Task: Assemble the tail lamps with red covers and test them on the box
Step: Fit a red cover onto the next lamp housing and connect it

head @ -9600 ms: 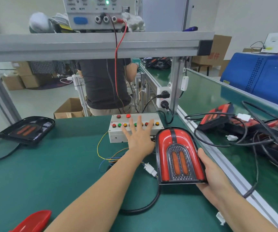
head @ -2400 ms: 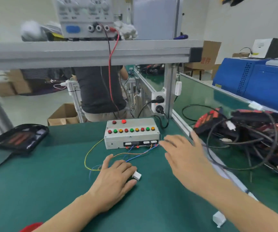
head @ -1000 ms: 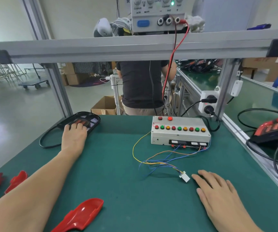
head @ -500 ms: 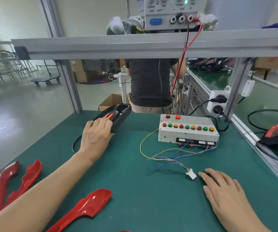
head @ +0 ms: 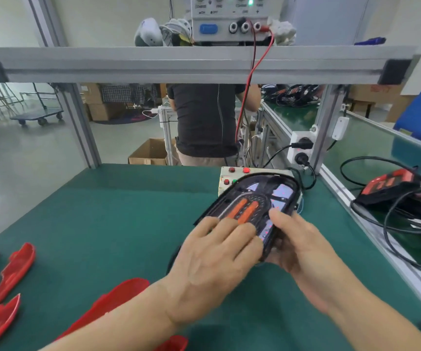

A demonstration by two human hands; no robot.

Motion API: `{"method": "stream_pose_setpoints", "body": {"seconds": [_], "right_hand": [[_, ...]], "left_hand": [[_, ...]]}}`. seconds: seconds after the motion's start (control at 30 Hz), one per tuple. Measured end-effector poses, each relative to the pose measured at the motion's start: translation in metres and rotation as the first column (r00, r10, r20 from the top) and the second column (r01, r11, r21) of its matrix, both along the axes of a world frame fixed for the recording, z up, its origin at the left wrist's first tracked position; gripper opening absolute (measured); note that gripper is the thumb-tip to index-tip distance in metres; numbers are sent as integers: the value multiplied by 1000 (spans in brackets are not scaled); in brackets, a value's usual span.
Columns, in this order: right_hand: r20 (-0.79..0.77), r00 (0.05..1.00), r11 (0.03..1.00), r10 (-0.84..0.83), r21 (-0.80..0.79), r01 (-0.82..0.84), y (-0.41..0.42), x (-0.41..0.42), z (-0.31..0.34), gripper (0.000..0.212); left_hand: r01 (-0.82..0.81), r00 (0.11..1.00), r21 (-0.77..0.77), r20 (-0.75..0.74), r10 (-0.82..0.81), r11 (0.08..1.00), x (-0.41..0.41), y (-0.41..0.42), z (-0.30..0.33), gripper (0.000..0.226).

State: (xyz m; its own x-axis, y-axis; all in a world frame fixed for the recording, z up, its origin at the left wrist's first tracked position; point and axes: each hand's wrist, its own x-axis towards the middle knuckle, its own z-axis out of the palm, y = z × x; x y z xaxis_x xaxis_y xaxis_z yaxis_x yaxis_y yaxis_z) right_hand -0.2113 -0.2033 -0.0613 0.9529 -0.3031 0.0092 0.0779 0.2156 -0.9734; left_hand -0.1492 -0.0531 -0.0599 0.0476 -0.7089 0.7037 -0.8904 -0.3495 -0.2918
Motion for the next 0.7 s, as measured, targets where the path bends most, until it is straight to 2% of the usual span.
{"method": "stream_pose_setpoints", "body": {"seconds": [0.07,0.13,0.2,0.27,0.33,0.4,0.5,0.53,0.63,0.7], "right_hand": [[-49,995,996,-87,-1,87,-10,-6,-7,23],[-100,986,991,-134,-19,133,-25,-14,-15,27],[-167,973,987,-162,-42,157,-43,-22,-23,31],[-235,955,984,-180,-43,175,-56,-31,-32,32],[-277,943,983,-182,-27,182,-64,-38,-42,32],[-299,942,987,-155,-2,162,-65,-42,-51,30],[-301,946,992,-123,-9,126,-65,-44,-61,30],[-299,947,993,-114,-10,117,-64,-45,-61,31],[-284,954,995,-95,4,100,-62,-46,-61,32],[-278,957,996,-86,12,92,-61,-48,-60,33]], "left_hand": [[64,987,80,-150,-52,995,-1,2,5,19],[125,907,38,-409,-99,991,3,16,18,26],[170,735,24,-669,-111,985,14,40,31,14],[221,555,170,-832,19,960,26,66,38,13],[281,480,426,-838,258,860,30,86,31,30],[313,516,616,-749,415,723,22,94,13,36],[279,595,759,-618,514,589,9,93,-13,32],[234,612,775,-587,530,587,6,92,-19,34],[52,646,750,-528,551,659,2,89,-29,34],[-1,627,750,-515,584,662,3,86,-30,41]]}}
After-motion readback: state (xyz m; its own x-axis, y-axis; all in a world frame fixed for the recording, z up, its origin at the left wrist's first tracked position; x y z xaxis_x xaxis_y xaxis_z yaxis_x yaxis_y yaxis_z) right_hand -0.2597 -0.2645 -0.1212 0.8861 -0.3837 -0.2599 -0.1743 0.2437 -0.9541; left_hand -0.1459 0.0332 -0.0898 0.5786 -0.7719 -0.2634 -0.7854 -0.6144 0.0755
